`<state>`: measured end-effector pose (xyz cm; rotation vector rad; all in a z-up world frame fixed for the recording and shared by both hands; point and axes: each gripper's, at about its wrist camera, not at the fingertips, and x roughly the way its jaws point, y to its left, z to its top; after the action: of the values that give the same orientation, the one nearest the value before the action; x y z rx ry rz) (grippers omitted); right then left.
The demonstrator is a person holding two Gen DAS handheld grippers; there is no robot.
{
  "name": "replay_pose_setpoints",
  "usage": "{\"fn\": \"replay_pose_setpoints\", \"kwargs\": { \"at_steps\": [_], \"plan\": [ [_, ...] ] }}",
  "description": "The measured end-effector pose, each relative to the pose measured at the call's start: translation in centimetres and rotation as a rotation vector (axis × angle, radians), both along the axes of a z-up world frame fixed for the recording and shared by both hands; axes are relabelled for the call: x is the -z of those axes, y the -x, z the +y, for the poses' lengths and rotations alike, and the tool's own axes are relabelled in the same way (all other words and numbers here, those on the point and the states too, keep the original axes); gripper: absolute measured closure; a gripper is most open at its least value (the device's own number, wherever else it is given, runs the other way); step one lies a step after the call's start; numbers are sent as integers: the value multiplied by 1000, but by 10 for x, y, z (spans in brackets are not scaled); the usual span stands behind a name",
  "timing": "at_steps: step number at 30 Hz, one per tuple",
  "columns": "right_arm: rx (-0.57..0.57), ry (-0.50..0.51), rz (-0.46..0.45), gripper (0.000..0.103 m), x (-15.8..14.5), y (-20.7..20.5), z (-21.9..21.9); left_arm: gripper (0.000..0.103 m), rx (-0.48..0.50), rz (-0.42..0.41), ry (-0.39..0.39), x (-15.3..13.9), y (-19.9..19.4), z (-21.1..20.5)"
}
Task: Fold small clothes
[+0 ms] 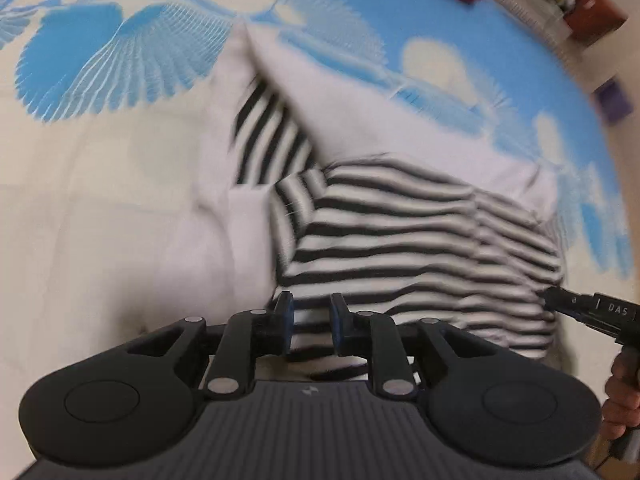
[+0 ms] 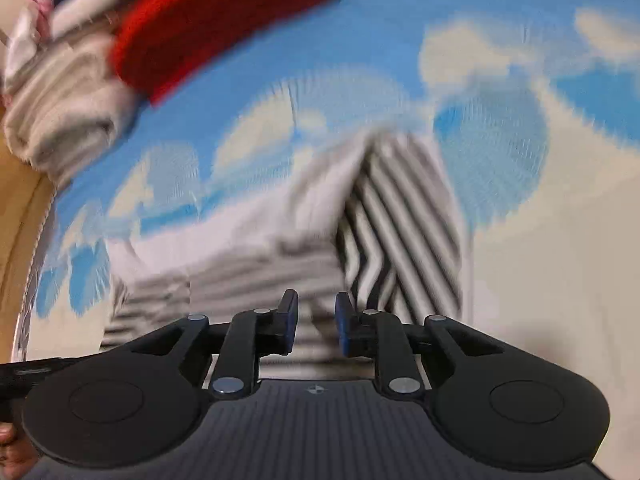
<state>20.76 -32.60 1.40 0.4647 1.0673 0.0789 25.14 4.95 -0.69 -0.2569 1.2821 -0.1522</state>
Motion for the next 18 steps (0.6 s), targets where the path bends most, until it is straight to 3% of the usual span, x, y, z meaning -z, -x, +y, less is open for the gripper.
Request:
{"fn": "replay_pose_setpoints", "kwargs": {
  "at_steps": [2,5,7,8,11,14,18],
  "plan": [
    [1,70,110,82,22,-2,2,83,14,-42,7,-9,1,0],
    [-1,77,58,82,16,0,1,82,25,-100,31,-17,5,0],
    [-19,70,0,81,11,6,4,82,40,-45,3,1,8,-1],
    [-22,84,12,81,15,7,5,83,54,-18,-28,9,11,-1],
    [20,128,56,81,20,12,5,82,37,-96,-75,-15,23,2],
    [47,126,-46,79,-23,31,6,81,51,-290,-71,-69,54,6],
    [58,124,-267,79,-106,77,4,81,87,-473,-167,-127,101,11]
  ]
}}
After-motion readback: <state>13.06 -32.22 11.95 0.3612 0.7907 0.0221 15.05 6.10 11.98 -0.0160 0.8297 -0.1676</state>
